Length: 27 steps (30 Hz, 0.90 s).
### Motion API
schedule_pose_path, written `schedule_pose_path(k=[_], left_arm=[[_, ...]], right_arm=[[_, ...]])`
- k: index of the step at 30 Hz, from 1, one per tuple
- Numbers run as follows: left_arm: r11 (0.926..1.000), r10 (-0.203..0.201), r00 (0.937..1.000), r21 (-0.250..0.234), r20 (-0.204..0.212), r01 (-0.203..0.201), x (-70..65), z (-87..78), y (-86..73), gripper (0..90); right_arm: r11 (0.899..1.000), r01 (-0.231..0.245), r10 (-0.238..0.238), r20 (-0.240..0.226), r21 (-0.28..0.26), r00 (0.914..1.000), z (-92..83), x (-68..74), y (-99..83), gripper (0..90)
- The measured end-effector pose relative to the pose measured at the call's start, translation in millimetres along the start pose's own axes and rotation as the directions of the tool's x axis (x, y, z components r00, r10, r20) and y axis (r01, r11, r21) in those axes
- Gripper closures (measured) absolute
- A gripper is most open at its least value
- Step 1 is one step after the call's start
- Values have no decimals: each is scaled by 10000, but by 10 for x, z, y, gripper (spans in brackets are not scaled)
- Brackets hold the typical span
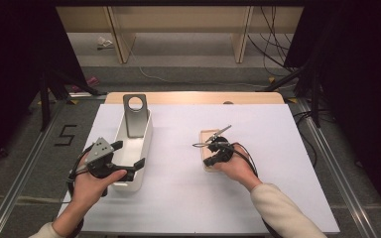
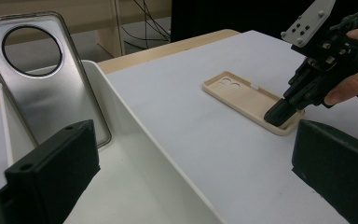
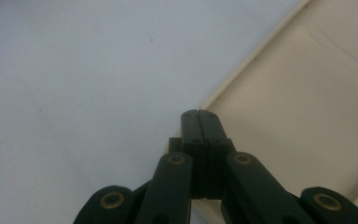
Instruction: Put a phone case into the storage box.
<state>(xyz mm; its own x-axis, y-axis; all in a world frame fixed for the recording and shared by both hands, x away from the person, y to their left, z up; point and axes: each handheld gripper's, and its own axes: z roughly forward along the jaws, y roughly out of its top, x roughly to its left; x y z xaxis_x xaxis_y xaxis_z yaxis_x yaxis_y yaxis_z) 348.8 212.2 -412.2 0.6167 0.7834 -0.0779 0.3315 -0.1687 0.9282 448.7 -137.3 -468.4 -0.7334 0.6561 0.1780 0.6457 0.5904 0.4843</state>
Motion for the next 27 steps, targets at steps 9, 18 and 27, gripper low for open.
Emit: schedule_pose_path(k=[9, 18, 27], left_arm=[[10000, -4, 10000, 12, 28, 4, 2, 2, -4, 2], [10000, 31, 10000, 56, 51, -31, -1, 6, -8, 2], [10000, 36, 10000, 38, 88, -37, -5, 1, -14, 2]], right_arm=[[9998, 28, -31, -158, -195, 9999, 67, 59, 64, 900], [9994, 40, -49, -255, -341, 9997, 75, 72, 73, 900], [9948, 919, -915, 108, -429, 9957, -6, 84, 78, 719]])
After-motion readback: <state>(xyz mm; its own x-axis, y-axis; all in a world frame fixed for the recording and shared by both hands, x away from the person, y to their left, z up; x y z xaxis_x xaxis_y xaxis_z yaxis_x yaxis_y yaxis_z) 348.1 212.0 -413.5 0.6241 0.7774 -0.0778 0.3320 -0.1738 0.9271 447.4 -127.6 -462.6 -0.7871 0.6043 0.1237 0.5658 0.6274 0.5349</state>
